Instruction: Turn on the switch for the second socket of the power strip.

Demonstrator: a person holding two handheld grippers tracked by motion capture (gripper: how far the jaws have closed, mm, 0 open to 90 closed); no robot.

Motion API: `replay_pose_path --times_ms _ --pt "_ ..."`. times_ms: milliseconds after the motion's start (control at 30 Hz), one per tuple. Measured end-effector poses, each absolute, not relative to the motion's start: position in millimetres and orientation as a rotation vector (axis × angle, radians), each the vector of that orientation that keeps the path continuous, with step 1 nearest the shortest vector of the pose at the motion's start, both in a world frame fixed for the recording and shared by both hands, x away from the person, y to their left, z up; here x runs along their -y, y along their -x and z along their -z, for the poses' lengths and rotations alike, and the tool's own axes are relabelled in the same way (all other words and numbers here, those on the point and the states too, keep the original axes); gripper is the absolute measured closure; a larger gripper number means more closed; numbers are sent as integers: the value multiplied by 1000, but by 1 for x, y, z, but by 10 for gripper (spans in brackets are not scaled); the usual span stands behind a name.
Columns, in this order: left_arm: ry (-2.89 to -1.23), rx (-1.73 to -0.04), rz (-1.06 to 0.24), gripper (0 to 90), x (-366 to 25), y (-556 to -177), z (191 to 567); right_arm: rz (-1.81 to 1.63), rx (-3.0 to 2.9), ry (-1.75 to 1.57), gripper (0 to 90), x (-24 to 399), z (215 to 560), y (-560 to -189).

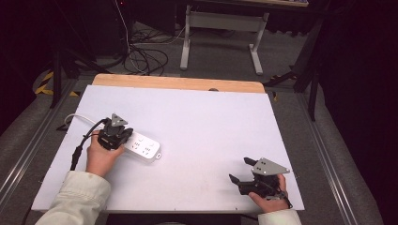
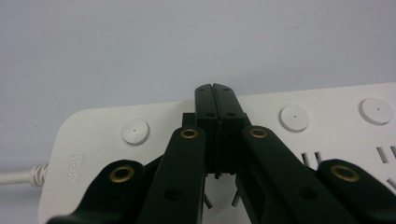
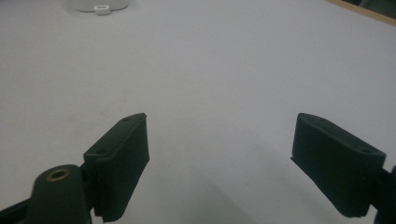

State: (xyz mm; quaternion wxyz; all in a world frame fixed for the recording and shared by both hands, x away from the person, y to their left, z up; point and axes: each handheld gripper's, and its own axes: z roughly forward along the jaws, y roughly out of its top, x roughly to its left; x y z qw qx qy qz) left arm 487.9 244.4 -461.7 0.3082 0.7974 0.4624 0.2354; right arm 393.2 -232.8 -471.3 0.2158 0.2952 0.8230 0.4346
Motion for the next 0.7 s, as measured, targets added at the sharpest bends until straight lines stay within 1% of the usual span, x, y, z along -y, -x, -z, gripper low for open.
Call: replay_pose_path --times_ms 467,600,667,700 --pt "-2114 -1242 -577 900 -246 -490 460 -1203 -2285 -825 191 233 472 -394" --pt "-2129 -1239 -609 900 -243 -490 460 -1203 -2285 -826 191 233 472 -394" --pt "-2129 -1238 -601 900 -244 -490 460 -1201 -2286 -824 191 233 472 -393" --pt "-2114 -1251 -573 900 -245 -491 460 -1202 -2284 -825 191 233 472 -393"
